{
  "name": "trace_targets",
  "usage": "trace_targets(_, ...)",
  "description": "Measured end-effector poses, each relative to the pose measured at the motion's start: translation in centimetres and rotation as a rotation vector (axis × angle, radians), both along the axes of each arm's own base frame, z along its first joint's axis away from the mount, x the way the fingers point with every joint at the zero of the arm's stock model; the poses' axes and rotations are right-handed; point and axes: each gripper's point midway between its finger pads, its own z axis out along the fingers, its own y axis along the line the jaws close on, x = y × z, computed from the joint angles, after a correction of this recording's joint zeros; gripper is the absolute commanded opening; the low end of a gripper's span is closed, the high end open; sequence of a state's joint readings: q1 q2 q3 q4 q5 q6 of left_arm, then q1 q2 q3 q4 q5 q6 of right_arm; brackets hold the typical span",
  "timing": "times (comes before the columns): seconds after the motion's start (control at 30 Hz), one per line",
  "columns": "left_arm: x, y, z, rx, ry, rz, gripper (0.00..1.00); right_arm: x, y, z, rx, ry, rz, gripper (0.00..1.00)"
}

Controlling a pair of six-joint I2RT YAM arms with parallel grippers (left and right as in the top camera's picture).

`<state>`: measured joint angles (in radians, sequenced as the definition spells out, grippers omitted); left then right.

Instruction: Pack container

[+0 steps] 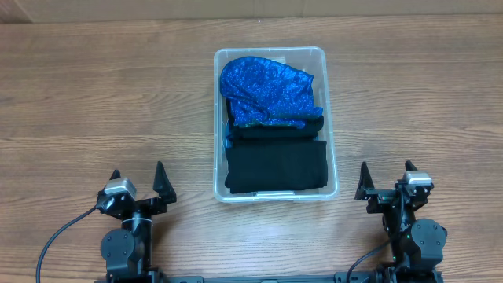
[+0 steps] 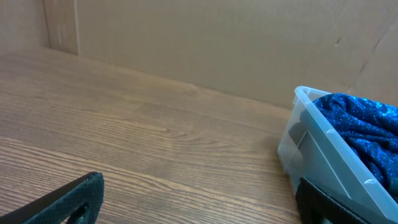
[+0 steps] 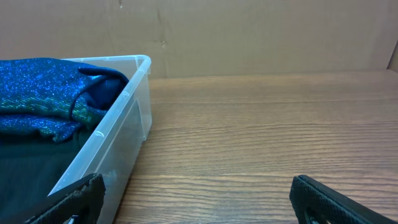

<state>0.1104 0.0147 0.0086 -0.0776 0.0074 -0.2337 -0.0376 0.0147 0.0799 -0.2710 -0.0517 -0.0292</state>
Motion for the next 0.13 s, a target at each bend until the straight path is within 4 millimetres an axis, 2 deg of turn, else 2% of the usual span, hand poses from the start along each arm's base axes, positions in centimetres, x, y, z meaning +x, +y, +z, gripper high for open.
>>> trace_targets(0.13,0.00,0.01,0.00,0.000,0.000,0.000,1.00,0.00,-0.01,0.00,0.000,0.000,0.000,1.00)
